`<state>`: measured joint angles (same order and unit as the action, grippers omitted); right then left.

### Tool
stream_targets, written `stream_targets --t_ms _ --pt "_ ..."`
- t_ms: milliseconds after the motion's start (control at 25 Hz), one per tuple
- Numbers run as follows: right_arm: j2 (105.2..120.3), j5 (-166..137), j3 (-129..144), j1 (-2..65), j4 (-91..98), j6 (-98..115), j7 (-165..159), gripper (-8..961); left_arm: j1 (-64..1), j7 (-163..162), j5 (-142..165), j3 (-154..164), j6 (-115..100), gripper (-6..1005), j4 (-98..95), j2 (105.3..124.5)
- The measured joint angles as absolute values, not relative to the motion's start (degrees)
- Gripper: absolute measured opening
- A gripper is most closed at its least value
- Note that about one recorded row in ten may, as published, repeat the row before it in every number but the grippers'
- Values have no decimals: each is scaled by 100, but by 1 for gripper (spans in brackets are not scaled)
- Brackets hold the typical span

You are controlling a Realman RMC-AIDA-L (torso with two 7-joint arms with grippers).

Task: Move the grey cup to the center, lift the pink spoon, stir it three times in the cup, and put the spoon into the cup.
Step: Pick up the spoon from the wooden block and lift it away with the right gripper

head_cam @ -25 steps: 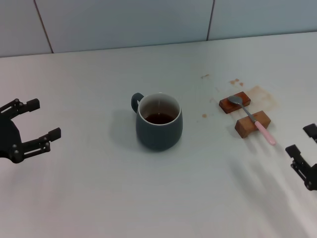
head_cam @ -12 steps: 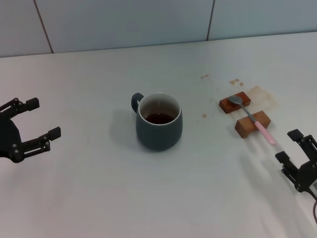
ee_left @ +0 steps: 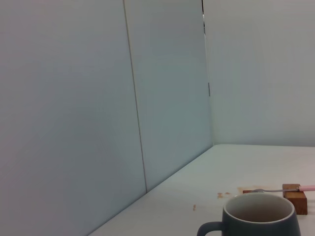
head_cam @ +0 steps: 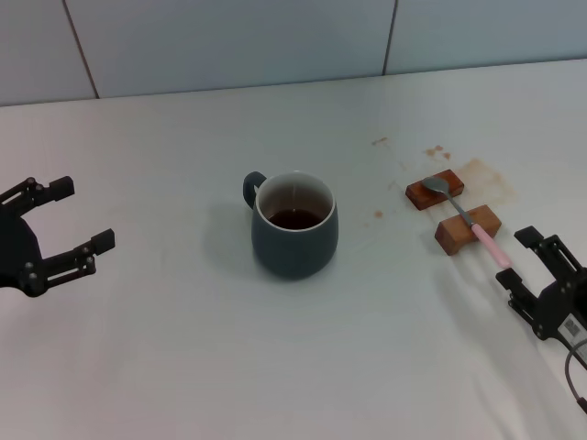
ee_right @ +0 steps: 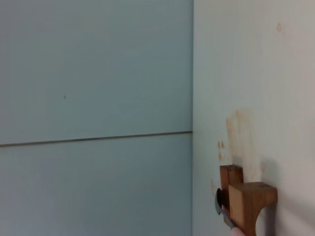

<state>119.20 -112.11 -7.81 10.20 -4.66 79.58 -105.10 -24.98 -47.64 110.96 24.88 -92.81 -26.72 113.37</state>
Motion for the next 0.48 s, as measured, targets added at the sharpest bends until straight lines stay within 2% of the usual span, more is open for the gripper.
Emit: stream_targets --t_ms 480 --pt "11917 -11224 -769 1260 -382 7713 -10636 809 -2486 -4765 10947 2487 -9286 849 -2672 11346"
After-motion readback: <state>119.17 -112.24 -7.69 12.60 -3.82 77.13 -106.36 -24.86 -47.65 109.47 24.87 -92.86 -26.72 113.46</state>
